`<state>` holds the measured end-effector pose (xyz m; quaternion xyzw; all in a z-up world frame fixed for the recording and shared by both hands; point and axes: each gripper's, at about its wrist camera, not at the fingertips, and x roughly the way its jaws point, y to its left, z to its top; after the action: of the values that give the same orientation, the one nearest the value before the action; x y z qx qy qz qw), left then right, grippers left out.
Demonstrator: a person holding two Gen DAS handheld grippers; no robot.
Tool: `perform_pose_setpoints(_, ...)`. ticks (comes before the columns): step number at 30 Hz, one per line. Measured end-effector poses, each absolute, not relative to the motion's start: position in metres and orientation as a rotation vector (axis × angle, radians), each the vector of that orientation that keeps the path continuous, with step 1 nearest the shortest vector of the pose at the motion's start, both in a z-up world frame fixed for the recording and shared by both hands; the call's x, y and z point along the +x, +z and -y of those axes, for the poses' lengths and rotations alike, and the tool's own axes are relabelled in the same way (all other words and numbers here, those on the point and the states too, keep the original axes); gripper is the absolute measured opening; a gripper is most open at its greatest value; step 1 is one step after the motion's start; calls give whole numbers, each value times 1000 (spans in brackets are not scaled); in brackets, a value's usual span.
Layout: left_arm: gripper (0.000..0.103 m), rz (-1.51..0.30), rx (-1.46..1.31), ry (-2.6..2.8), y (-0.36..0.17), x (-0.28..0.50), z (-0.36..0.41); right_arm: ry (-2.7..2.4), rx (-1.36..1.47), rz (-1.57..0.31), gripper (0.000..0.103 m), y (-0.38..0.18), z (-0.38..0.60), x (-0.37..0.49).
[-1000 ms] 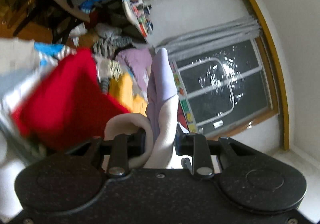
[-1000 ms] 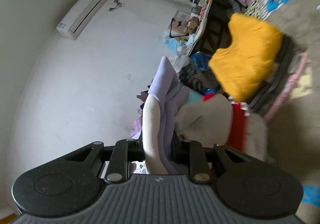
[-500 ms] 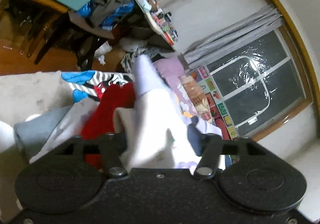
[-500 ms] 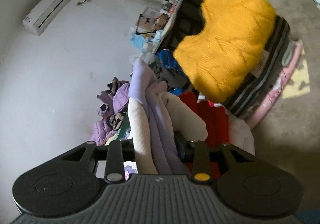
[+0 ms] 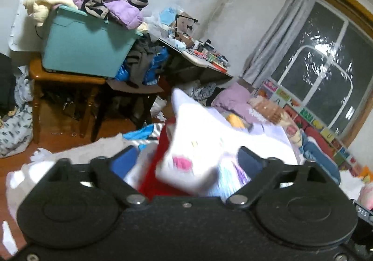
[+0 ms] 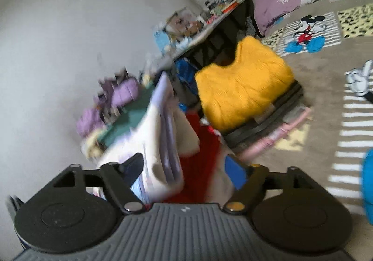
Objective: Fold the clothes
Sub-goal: 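Place the sweatshirt on top of the red sweater stack and open both tools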
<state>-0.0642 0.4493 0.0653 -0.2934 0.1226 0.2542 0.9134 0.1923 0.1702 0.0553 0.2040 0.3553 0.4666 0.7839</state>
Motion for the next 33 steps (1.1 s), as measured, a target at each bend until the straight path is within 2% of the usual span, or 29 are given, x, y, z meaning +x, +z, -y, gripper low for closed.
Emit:
perform_pose_setpoints(3, 103, -309, -573, 521, 64, -70, -423, 991, 338, -774, 95, 56, -156, 169)
perform_pose_setpoints(7, 103, -368, -501, 581, 71, -73, -387, 945, 236, -766, 103, 63, -143, 141)
perform_pose_setpoints(21, 103, -478, -122, 905, 113, -89, -312, 776, 6, -730, 103, 110, -134, 81)
perform_pose_setpoints(33, 103, -495, -86, 891, 133, -97, -295, 796, -32, -682, 103, 132, -130, 59)
